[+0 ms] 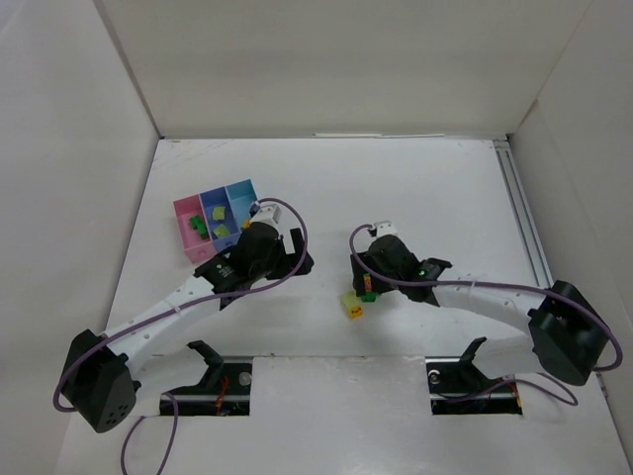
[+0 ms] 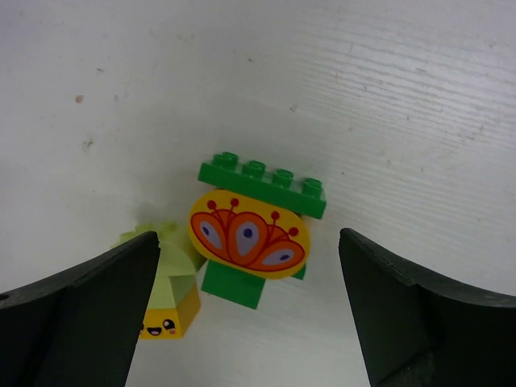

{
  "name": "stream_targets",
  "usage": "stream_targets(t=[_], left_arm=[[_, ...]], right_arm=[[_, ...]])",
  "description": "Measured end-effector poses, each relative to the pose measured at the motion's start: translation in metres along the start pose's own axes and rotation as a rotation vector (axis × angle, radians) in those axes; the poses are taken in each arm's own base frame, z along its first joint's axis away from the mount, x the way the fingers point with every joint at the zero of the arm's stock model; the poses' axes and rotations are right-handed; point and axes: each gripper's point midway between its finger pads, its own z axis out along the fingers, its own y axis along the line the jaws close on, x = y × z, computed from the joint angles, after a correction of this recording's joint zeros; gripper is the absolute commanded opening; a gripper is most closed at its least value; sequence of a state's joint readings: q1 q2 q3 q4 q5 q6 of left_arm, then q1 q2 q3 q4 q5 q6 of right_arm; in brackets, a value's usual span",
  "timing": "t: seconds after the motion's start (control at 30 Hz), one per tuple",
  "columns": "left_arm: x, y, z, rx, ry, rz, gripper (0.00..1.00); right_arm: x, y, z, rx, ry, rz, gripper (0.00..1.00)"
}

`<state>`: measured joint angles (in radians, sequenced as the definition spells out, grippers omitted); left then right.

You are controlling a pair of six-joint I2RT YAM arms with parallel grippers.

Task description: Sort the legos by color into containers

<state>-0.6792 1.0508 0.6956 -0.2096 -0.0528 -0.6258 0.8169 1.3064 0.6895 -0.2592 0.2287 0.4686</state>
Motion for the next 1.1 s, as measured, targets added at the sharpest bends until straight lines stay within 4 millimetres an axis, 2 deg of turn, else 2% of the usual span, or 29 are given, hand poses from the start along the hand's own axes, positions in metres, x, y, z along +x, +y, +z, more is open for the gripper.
stream_targets(t=[0.13,0.4,0.67,0.8,0.87,1.1], left_arm=[[0.002,-0.001,0.0,0.003,0.003,-0.001,1.0],[0.007,0.002,0.001,-0.004,0.013,-0.007,1.0],[0.006,0.002,0.001,-0.004,0.013,-0.011,1.0],[0.007,0.002,0.001,-0.005,0.012,-0.013,1.0],[0.007,0.002,0.002,-0.005,0.013,-0.013,1.0],[0.007,0.002,0.002,-0.006,0.013,-0.013,1.0]], right_arm=[[-0.004,0.008,0.006,-0.006,-0.008,0.033,0.97],[-0.002,0.0,0.01,0.086,0.001,0.158,0.97],[0.01,0.005,0.022,0.102,0.05,0.135,0.96],[0.012,0.007,0.023,0.135,0.059,0.136,0.88],[0.012,0.005,0.023,0.155,0.058,0.146,0.88],[0.019,-0.007,0.022,0.229,0.068,0.176,0.78]])
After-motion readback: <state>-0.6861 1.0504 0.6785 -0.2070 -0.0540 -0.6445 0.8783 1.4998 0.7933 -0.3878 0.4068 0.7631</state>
